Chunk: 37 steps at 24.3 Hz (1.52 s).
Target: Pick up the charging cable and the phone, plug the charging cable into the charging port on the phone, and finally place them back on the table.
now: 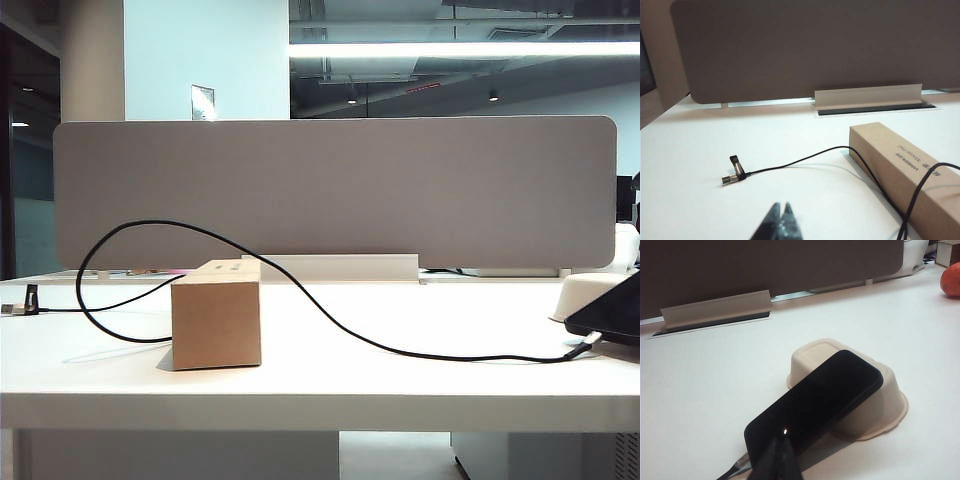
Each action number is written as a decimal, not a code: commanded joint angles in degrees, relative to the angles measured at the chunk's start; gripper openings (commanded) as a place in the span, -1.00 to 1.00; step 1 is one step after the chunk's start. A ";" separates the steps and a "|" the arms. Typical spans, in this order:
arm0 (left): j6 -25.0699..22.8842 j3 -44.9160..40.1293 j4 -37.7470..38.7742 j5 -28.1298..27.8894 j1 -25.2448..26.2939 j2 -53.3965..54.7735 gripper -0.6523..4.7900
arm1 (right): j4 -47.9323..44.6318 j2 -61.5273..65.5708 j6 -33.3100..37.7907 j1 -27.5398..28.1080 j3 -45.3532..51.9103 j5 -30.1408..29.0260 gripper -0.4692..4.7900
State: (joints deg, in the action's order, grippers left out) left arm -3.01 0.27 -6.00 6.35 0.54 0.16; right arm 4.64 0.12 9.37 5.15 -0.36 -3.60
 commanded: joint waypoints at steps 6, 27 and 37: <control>0.04 0.17 -0.98 -0.42 -0.04 0.07 -0.78 | -0.44 -0.04 -0.22 -0.04 0.33 0.02 -0.83; 3.04 0.17 0.28 -6.12 -0.13 0.07 -0.78 | -0.44 -0.04 -0.22 -0.04 0.33 0.02 -0.82; 3.04 0.17 0.98 -6.14 -0.11 0.07 -0.78 | -0.44 -0.04 -0.22 -0.04 0.33 0.02 -0.83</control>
State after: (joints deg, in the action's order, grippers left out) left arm -0.14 0.27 -4.84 -0.05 0.51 0.19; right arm 4.64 0.12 9.37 5.15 -0.36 -3.62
